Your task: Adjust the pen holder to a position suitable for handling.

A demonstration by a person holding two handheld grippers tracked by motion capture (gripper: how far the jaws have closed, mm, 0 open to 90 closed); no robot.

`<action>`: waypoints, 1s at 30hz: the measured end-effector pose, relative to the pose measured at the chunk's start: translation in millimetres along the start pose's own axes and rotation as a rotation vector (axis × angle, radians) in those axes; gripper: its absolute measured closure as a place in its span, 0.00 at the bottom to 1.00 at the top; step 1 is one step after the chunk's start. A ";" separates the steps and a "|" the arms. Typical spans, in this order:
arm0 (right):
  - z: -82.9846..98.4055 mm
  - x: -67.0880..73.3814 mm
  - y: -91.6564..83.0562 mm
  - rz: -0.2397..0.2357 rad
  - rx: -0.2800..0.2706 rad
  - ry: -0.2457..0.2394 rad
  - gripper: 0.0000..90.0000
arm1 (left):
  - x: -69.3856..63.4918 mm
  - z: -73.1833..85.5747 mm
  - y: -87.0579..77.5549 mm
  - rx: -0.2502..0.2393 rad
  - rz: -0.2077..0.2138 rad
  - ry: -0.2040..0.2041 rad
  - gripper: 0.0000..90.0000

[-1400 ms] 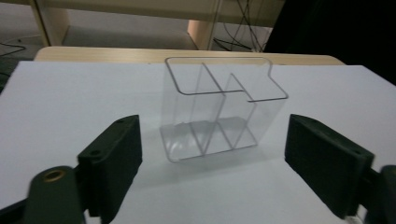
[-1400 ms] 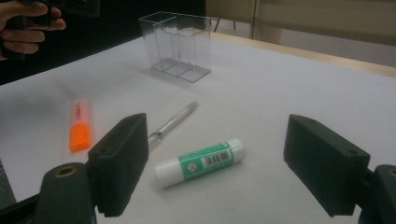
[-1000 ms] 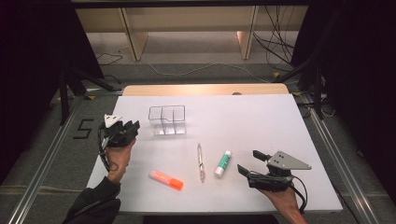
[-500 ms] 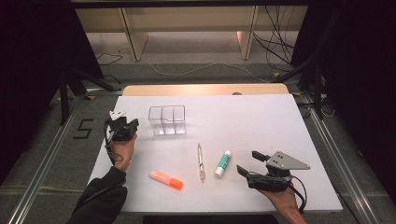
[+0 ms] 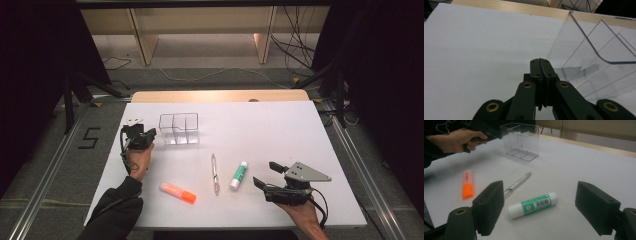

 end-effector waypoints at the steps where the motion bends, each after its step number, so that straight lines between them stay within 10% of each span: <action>1: 0.0 0.0 -0.1 0.000 0.001 0.000 0.27 | -1.8 -0.3 0.3 0.001 0.005 0.002 0.99; 30: 0.6 0.9 1.0 -0.003 0.015 0.003 0.27 | -40.5 -5.9 15.5 0.035 0.053 -0.001 0.99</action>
Point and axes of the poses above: each handheld gripper's, and its own axes: y roughly forward along the jaws, z roughly out of its underside, x roughly to its left, the point moved 3 cm from there along y, roughly forward along the jaws, and after that the axes turned 11 degrees about x, right-handed, at the moved point
